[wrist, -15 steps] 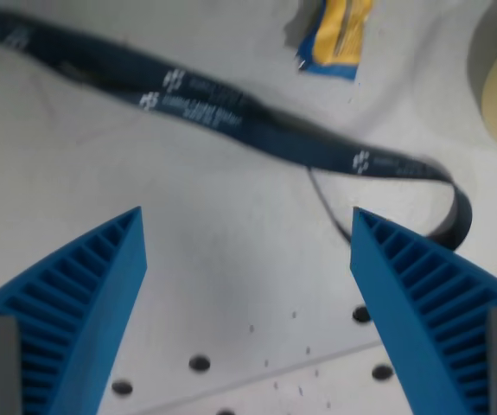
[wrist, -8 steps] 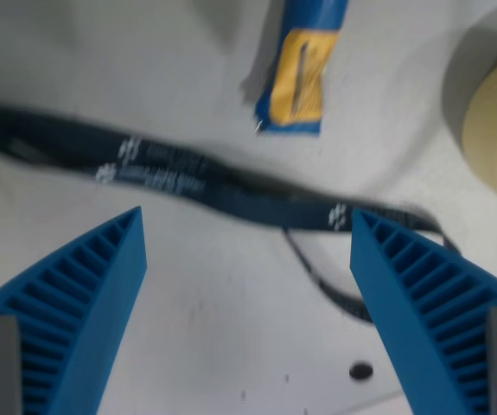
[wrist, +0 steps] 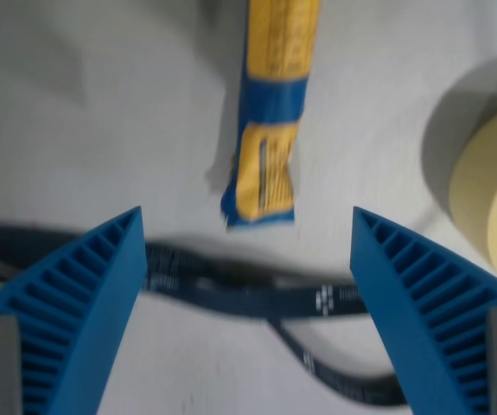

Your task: Move above the blue bag

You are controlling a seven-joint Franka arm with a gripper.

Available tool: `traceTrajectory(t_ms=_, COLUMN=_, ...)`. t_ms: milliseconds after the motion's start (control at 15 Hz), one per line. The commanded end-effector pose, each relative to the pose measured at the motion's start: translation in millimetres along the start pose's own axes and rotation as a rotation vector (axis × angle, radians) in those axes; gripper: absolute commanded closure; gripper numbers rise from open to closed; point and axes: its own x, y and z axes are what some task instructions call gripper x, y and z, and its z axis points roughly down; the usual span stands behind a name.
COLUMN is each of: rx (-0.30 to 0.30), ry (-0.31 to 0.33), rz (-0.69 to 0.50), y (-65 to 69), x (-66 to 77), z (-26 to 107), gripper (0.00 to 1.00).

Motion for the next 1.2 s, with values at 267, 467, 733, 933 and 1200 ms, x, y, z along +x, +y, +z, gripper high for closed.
traceTrajectory(t_ms=267, rx=0.016, ry=-0.019, rz=0.139, y=6.3, x=22.1, z=24.9, gripper=0.00)
traceTrajectory(t_ms=467, rx=0.022, ry=-0.025, rz=0.137, y=9.1, x=29.3, z=35.5, gripper=0.00)
traceTrajectory(t_ms=733, rx=0.020, ry=-0.028, rz=0.127, y=11.2, x=36.4, z=44.2, gripper=0.00)
traceTrajectory(t_ms=933, rx=0.021, ry=-0.024, rz=0.118, y=12.1, x=38.9, z=47.7, gripper=0.00)
traceTrajectory(t_ms=1200, rx=0.022, ry=-0.021, rz=0.110, y=12.8, x=39.5, z=49.1, gripper=0.00)
